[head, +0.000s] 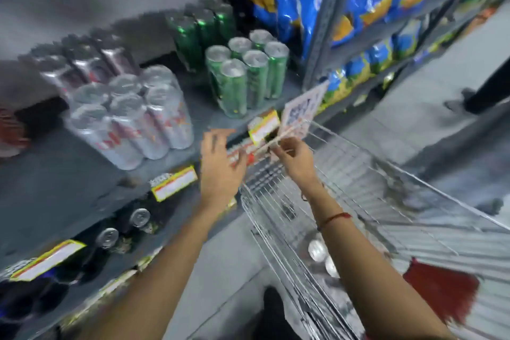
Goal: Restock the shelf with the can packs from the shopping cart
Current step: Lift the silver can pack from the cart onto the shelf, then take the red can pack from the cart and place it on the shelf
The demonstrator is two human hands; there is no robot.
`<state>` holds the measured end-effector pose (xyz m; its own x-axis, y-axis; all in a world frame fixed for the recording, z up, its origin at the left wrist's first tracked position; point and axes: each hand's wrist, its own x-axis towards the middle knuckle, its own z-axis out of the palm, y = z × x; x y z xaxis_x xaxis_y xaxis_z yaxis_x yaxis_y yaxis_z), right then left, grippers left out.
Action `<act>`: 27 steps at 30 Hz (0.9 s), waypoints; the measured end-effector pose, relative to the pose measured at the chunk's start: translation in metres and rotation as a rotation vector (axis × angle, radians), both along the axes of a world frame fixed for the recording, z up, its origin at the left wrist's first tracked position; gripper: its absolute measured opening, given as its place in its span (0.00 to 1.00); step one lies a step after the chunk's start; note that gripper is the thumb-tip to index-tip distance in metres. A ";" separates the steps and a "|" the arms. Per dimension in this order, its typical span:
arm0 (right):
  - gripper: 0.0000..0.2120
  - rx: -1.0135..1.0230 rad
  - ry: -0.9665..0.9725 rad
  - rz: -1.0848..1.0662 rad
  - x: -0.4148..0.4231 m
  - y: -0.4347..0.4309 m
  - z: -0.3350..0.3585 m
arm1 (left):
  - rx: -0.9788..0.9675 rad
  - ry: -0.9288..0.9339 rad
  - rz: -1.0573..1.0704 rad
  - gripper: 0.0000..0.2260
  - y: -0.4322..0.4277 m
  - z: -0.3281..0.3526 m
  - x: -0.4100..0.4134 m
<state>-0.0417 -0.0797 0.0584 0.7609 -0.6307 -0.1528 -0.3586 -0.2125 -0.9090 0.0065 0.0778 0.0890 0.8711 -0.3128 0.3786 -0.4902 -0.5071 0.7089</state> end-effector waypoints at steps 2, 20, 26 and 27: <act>0.17 0.000 0.141 -0.085 -0.043 -0.024 -0.035 | 0.131 0.198 -0.174 0.15 -0.030 -0.030 -0.024; 0.35 0.635 0.584 -0.625 -0.271 -0.058 -0.216 | 0.916 0.942 -0.548 0.18 -0.169 -0.189 -0.117; 0.20 0.785 0.488 -0.711 -0.270 -0.065 -0.224 | 0.974 1.111 -0.470 0.22 -0.173 -0.207 -0.127; 0.17 0.798 0.484 -0.715 -0.271 -0.066 -0.222 | 0.945 1.164 -0.438 0.25 -0.172 -0.207 -0.126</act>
